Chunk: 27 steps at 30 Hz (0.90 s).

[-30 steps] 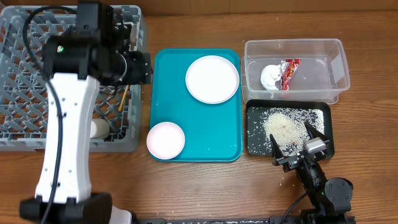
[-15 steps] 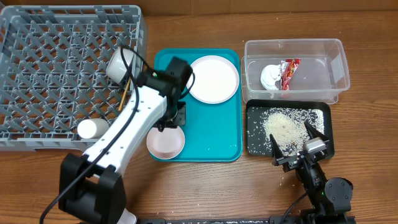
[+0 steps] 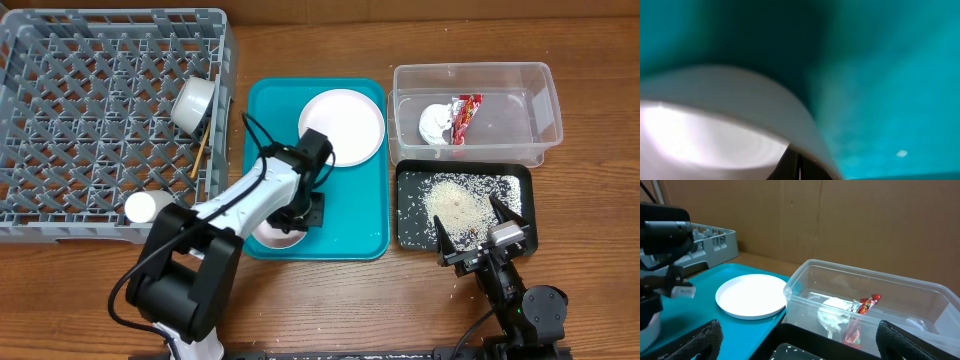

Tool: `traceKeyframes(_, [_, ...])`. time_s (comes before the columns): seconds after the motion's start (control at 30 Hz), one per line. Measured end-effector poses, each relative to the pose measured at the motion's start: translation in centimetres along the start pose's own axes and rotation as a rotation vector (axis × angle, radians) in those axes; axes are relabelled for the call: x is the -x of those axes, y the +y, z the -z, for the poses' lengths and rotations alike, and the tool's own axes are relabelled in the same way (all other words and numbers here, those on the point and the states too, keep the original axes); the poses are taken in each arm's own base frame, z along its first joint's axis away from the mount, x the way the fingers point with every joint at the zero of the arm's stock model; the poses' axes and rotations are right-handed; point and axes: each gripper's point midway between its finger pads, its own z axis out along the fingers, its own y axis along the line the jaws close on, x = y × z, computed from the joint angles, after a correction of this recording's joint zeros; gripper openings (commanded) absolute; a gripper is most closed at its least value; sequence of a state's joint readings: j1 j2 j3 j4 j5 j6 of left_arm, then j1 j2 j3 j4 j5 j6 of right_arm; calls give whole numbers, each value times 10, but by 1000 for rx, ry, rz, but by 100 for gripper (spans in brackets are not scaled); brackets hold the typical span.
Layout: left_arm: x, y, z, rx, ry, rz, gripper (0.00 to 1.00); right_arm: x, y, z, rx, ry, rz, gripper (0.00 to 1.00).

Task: Sort waste into correct bins and load items into the dishwasher

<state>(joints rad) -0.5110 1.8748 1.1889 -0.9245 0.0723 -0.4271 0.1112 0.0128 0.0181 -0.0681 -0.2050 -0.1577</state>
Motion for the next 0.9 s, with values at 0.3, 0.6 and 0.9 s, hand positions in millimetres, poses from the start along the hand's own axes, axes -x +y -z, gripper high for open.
traceKeyframes(0.3, [8, -39, 44, -165, 22, -99, 6, 0, 0, 0, 1, 0, 0, 100])
traceKeyframes(0.6, [14, 26, 72, 54, 29, 83, 24, 0, 0, 0, 0, 0, 0, 100])
traceKeyframes(0.9, [4, 71, 32, 110, 66, 138, 40, 0, 0, 0, 0, 0, 0, 100])
